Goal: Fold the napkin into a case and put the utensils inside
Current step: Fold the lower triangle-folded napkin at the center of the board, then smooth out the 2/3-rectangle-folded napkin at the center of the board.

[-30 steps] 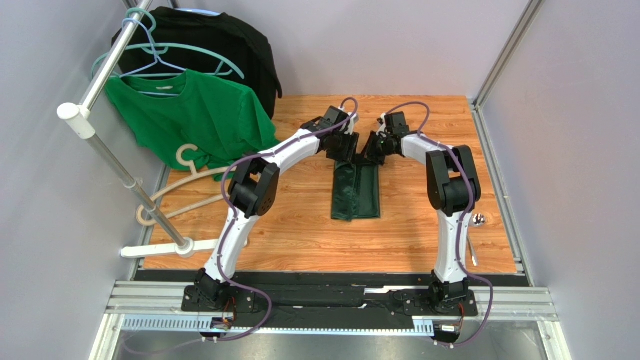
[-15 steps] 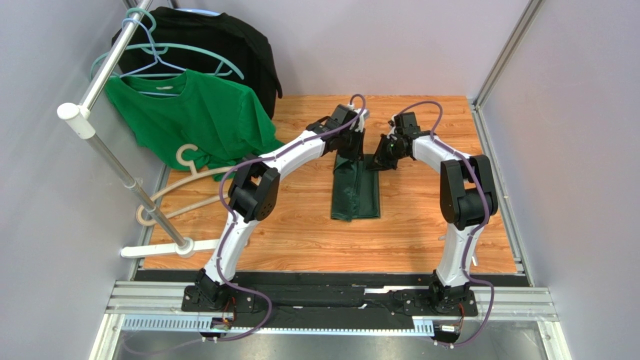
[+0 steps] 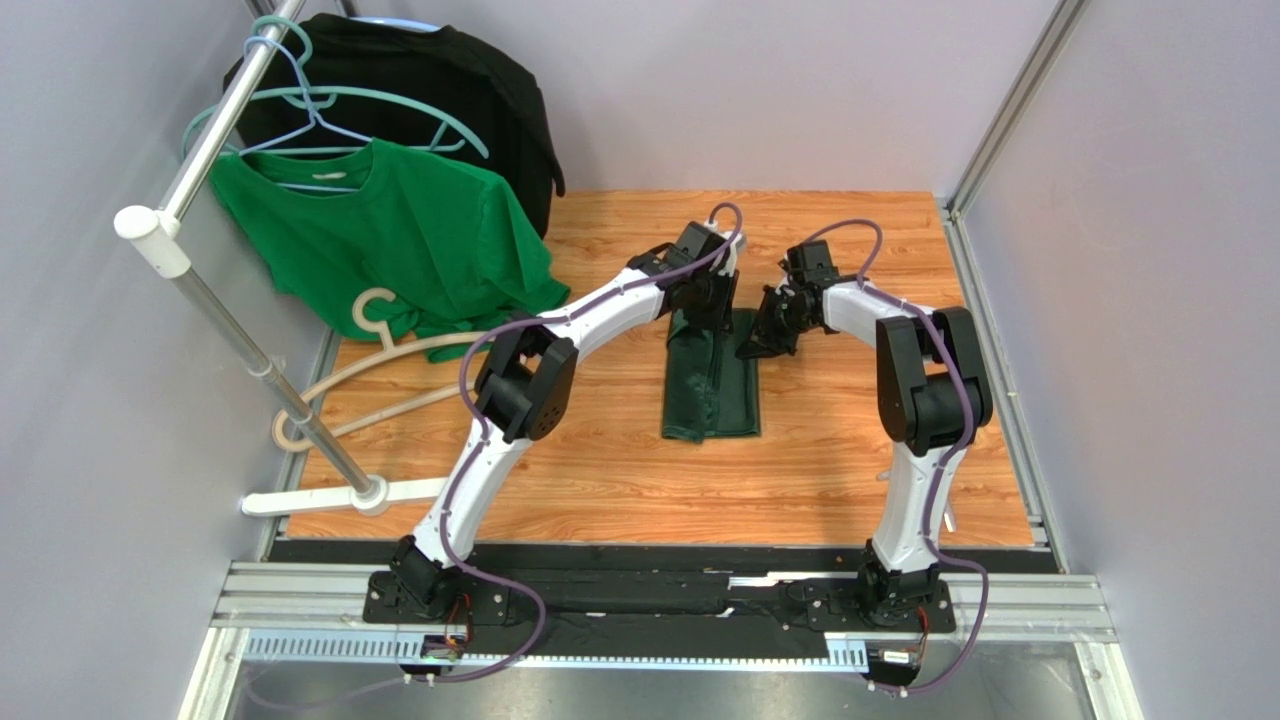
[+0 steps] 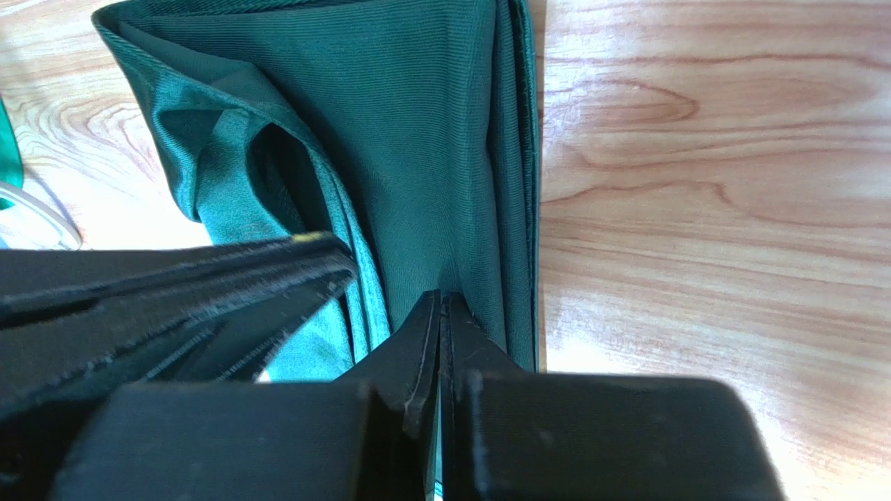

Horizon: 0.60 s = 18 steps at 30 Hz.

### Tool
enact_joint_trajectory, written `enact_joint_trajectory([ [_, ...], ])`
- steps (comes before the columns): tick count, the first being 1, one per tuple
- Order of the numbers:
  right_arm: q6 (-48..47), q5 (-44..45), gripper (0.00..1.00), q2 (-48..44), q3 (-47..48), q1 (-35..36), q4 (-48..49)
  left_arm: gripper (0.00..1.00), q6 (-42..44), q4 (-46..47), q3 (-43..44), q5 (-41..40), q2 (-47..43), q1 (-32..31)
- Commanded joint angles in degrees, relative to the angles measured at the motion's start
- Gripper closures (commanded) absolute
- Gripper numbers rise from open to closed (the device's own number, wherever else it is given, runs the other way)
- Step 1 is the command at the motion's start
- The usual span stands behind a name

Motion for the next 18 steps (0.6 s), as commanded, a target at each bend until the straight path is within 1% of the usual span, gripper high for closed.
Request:
enact_joint_trajectory([
  [1,0.0,1.0,1.00,0.7,0.0,-0.1,1.9,1.00,0.8,-0.9,1.1,-3.3,-1.1,-0.2],
  [5,0.0,1.5,1.00,1.1,0.0,-0.2,1.3,1.00,1.2,-2.9,2.0,-6.0,-0.8,-0.4],
  [9,0.0,1.8,1.00,0.8,-0.2,-0.1,1.1,1.00,2.1,-6.7,6.7,-7.7,2.3,-0.3],
  [14,0.0,1.9,1.00,0.4,-0.5,-0.2,1.0,1.00,2.8,-6.7,8.7,-9.9,3.8,-0.2],
  [18,0.0,2.1,1.00,0.5,-0.6,-0.2,0.9,1.00,4.4,-9.0,13.4,-11.1,6.4,-0.2],
])
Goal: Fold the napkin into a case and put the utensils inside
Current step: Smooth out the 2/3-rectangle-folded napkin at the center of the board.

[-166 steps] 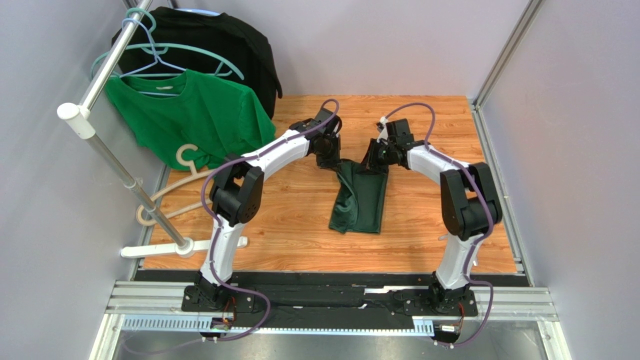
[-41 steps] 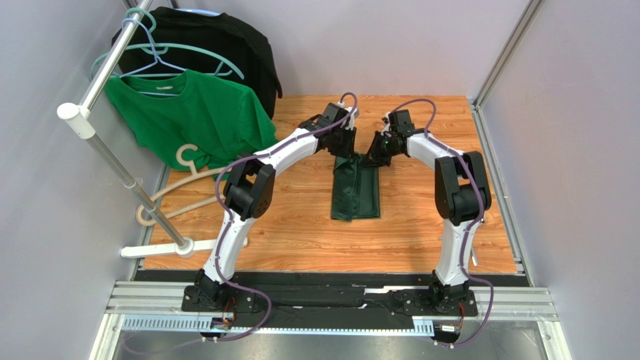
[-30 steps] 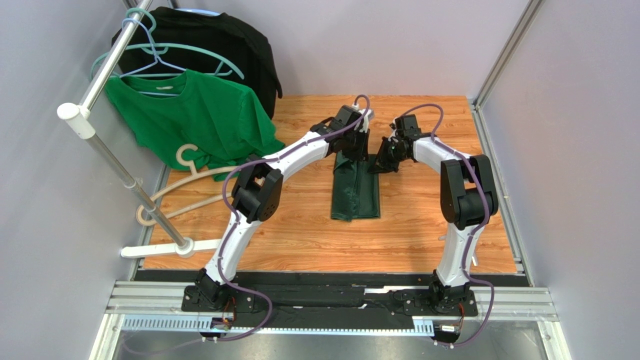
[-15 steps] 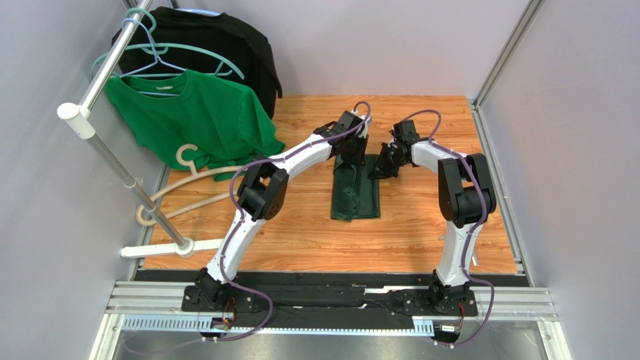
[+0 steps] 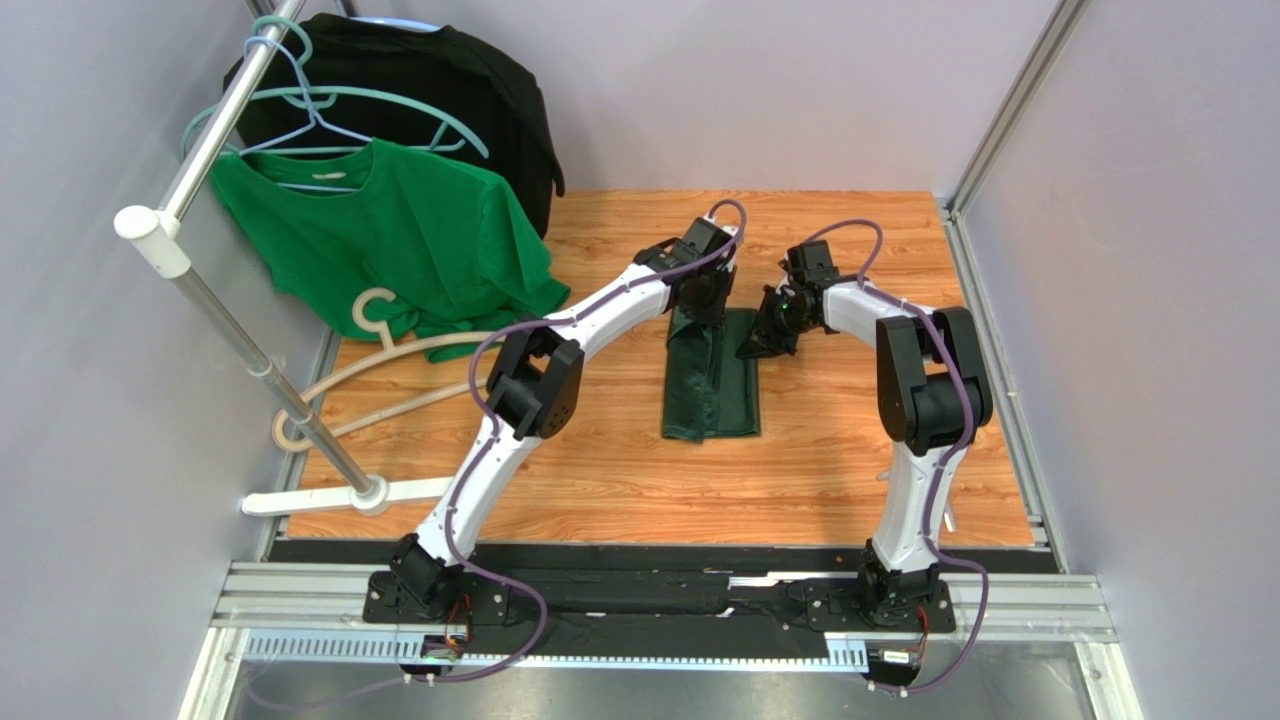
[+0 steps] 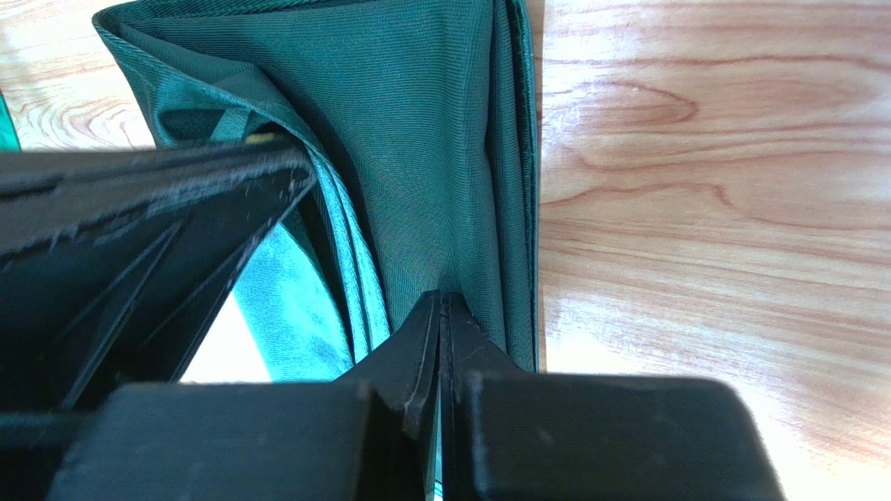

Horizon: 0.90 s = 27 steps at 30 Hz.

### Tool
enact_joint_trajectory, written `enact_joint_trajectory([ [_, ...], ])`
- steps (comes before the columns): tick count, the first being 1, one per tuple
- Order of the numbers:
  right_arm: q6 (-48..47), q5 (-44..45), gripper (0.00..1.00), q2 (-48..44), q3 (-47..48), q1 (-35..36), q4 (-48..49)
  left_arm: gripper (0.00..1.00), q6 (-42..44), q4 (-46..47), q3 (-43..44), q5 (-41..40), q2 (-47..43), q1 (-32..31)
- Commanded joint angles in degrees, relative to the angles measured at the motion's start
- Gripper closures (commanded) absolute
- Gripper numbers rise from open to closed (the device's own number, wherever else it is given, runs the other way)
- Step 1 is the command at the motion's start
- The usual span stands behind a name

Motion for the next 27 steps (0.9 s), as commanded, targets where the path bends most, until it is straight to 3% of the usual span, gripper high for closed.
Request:
enact_joint_trajectory([
  [1,-0.3,2.0,1.00,0.3,-0.6,-0.1,0.8,1.00,2.8,-3.0,6.0,-2.8,2.5,-0.1],
  [8,-0.1,1.9,1.00,0.3,-0.6,-0.2,0.8,1.00,5.5,-2.9,6.0,-4.8,3.0,0.3],
  [16,0.5,1.6,1.00,-0.1,-2.1,0.0,1.0,1.00,1.8,-4.4,7.9,-4.4,3.8,2.3],
  [27,0.5,0.9,1.00,0.0,-2.5,0.2,1.5,1.00,1.4,-2.3,7.9,-0.4,3.9,3.9],
])
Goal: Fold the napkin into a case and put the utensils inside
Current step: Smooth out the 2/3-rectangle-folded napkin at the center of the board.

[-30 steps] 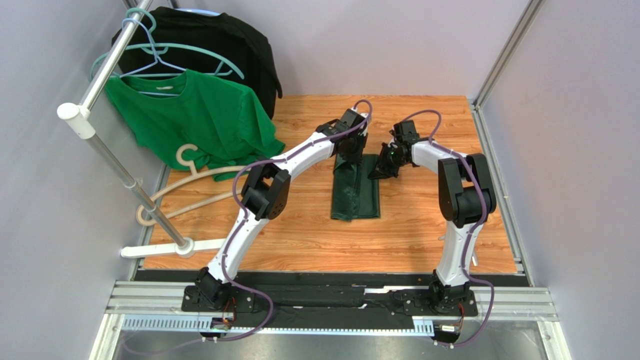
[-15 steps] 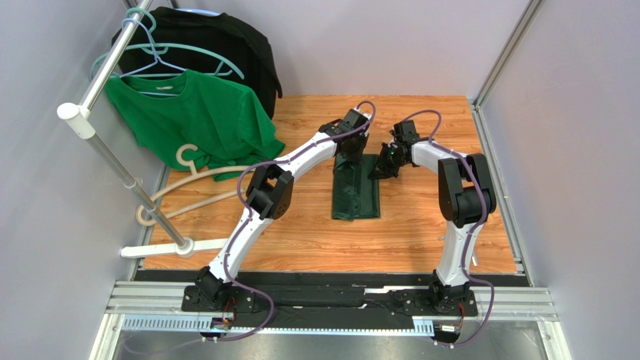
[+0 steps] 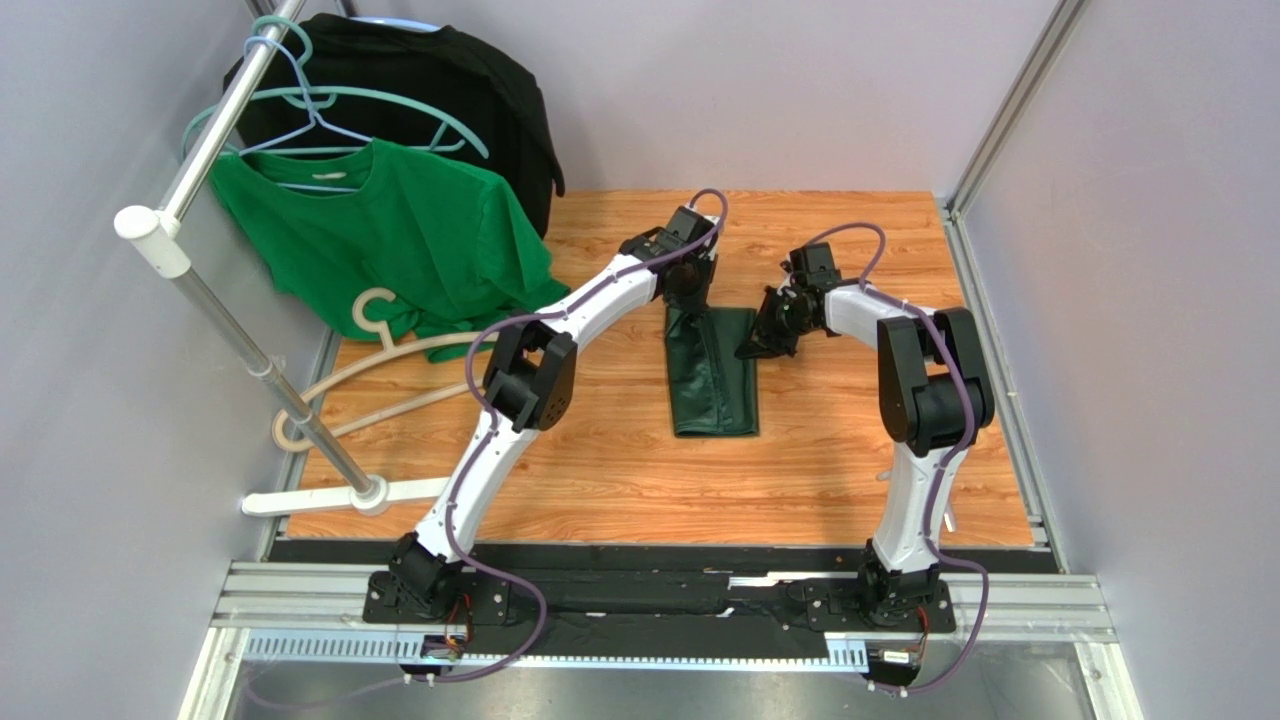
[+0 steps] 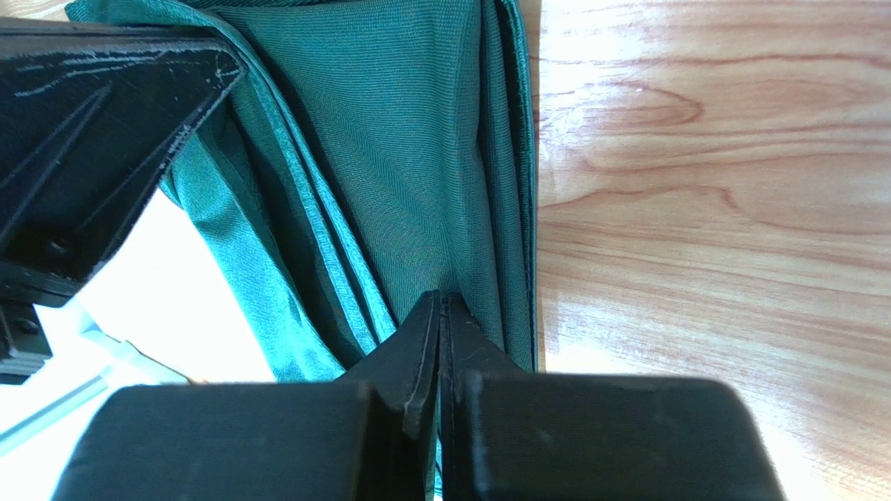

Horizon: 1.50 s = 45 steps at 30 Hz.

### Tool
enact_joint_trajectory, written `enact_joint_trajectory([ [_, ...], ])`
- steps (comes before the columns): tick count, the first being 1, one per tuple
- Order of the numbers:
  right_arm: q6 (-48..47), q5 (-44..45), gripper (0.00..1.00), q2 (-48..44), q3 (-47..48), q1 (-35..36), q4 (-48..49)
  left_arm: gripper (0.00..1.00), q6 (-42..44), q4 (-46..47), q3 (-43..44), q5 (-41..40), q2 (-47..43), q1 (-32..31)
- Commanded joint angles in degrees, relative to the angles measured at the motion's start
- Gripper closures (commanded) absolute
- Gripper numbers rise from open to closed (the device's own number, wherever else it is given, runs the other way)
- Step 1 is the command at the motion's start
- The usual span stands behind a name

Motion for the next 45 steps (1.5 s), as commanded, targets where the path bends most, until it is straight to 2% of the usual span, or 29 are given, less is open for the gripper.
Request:
enact_joint_trajectory([
  [1,-0.9,2.0,1.00,0.3,-0.7,0.2,-0.8,1.00,-0.6,1.1,2.5,2.2,0.3,0.3],
  [3,-1.0,1.9,1.00,0.5,-0.4,0.2,-0.8,1.00,-0.7,1.3,2.2,4.5,-0.1,0.3],
  [5,-1.3,2.0,1.00,0.7,-0.1,0.2,-1.0,0.93,-1.1,1.3,1.0,5.8,-1.7,0.2],
  [9,-1.8,1.9,1.00,1.4,0.6,0.2,-1.0,0.68,-1.9,3.4,-3.5,12.6,-7.5,0.0],
  [13,-2.1,1.3,1.00,1.5,1.0,0.3,-1.0,0.63,-2.9,5.2,-13.4,14.4,-16.9,-0.5],
  [17,-2.5,1.6,1.00,1.1,1.6,0.4,-2.0,0.64,-3.9,8.5,-25.7,15.1,-25.5,-0.5],
  [19,-2.9,1.2,1.00,0.4,1.8,0.4,-2.4,0.70,-5.8,12.5,-32.4,16.9,-28.7,-0.6],
  [24,-3.3,0.9,1.00,-3.2,1.1,2.1,-3.2,0.86,-9.9,17.3,-38.2,21.9,-28.7,-1.7],
  [28,-4.0,0.9,1.00,-6.4,-1.8,4.2,-4.2,0.87,-11.3,19.5,-43.4,18.9,-30.6,-2.0],
  [33,-2.8,1.6,1.00,-11.7,-10.5,5.1,-1.8,0.83,-11.6,19.7,-42.3,20.9,-29.1,-3.8],
  [37,-3.1,2.1,1.00,-15.8,-15.5,5.0,-1.0,0.85,-13.2,20.6,-41.6,20.8,-26.8,-5.5],
  [45,-3.7,3.1,1.00,-18.7,-20.9,4.9,0.1,0.98,-16.7,16.0,-33.9,17.5,-19.3,-7.0],
])
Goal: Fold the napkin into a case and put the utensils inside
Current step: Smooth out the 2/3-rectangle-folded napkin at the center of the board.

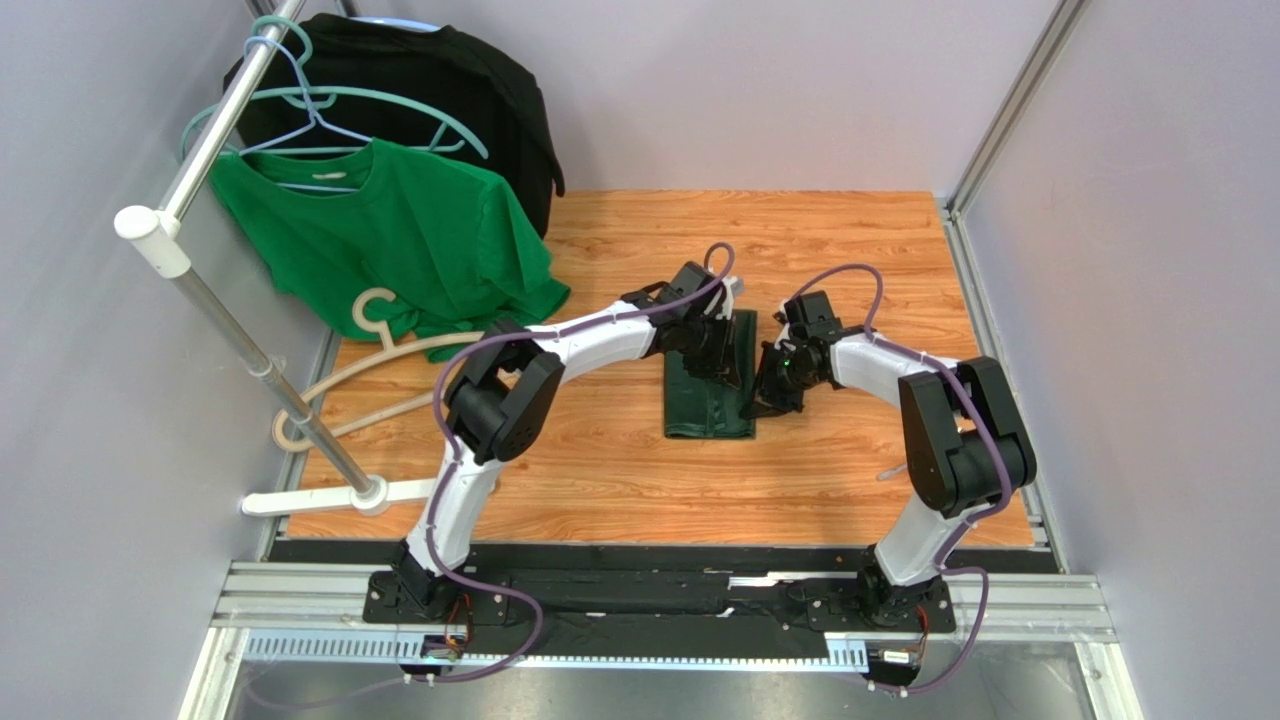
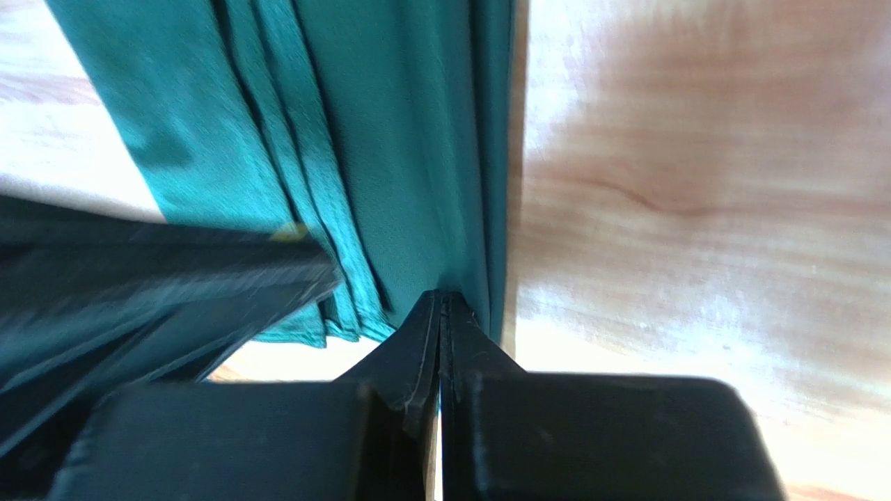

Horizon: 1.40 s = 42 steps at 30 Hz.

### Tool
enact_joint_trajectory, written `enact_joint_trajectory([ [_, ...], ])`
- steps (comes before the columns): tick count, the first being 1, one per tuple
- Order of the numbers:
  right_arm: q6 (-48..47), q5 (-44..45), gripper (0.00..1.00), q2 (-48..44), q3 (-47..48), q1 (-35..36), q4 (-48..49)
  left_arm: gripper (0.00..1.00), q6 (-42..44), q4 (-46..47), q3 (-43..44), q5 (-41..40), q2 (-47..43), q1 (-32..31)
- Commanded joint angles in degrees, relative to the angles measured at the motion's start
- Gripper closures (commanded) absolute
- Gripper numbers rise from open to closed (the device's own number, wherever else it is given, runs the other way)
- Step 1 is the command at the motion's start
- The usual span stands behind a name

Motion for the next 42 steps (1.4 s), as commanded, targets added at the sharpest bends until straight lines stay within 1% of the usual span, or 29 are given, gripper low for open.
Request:
enact_joint_trajectory([
  [1,-1.0,1.3,1.00,-1.6,-1.3,-0.2,2.2,1.00,-2.4,-3.3,6.5,-1.7,4.2,-0.2],
  [3,-1.1,1.9,1.00,-1.1,-1.4,-0.3,2.4,1.00,-2.4,-6.0,7.9,-2.4,5.5,-0.3],
  [7,-1.3,2.6,1.00,-0.5,-1.5,-0.5,2.6,1.00,-1.5,-9.0,7.2,-4.0,5.5,-0.3],
  [19,-2.2,2.8,1.00,-0.2,-1.9,-2.5,2.3,1.00,2.9,-12.3,2.8,-5.9,2.8,-0.3],
  [25,-2.2,0.2,1.00,0.5,-1.8,-2.5,3.5,1.00,3.1,-10.8,1.3,-2.6,1.0,-0.8],
  [30,-2.1,-0.1,1.00,0.8,-2.3,-2.3,4.2,1.00,2.4,-8.8,0.6,-0.6,-0.1,-1.7],
  [38,-1.5,-0.1,1.00,1.1,-2.2,-2.0,4.6,1.00,2.2,-7.7,-1.4,-0.6,-0.4,-3.7],
  [42,-1.5,0.1,1.00,1.1,-2.2,-1.9,4.5,1.00,2.4,-8.8,-2.5,-1.3,-0.4,-3.7],
])
